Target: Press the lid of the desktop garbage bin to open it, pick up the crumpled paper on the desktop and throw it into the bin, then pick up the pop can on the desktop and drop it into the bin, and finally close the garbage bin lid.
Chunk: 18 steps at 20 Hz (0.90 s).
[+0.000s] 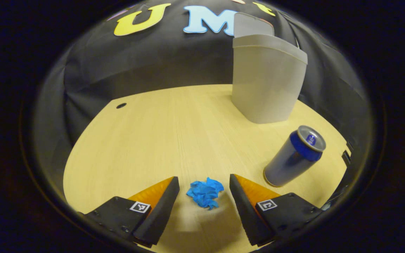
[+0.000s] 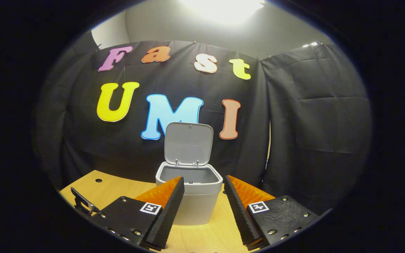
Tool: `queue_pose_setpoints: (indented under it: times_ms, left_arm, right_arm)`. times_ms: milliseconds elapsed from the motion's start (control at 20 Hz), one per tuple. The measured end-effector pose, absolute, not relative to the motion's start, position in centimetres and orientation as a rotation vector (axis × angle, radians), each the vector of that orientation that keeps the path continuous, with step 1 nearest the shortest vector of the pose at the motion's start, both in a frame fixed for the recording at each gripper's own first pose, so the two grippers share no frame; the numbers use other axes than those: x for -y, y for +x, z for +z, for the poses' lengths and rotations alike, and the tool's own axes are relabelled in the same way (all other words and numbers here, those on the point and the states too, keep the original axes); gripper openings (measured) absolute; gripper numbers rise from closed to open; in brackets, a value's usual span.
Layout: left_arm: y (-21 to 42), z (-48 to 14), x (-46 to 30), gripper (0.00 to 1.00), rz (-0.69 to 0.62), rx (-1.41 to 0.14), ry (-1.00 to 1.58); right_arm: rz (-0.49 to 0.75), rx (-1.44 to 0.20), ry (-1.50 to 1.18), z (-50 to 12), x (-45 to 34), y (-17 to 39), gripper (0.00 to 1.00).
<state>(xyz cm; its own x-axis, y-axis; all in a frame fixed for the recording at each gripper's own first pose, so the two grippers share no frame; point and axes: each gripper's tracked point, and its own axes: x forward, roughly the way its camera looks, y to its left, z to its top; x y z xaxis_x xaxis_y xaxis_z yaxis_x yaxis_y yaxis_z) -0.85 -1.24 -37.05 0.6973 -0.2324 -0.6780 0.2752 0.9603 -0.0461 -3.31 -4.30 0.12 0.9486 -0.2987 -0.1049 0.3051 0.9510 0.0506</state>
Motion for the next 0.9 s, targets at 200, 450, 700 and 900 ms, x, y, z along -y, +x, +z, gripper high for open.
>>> queue_pose_setpoints:
  times_ms: [200,450,700,900]
  left_arm:
    - [-1.0,-38.5,1.7,0.96,-0.284,-0.758,0.092]
    - [-0.9,-38.7,1.6,0.61,-0.245,-0.732,0.102]
    - [-0.8,-38.5,1.2,0.46,-0.224,-0.674,0.082]
    - [-0.7,-38.3,0.6,0.28,-0.18,-0.643,0.055]
  right_arm:
    - [-0.278,-0.084,0.069,0.4,4.6,-4.1,0.74]
    - [-0.286,-0.09,0.094,-0.4,7.3,-6.2,0.74]
    - [-0.281,-0.065,0.072,-0.8,10.0,-8.6,0.74]
    - [-0.228,-0.048,0.086,-1.2,11.2,-9.6,0.74]
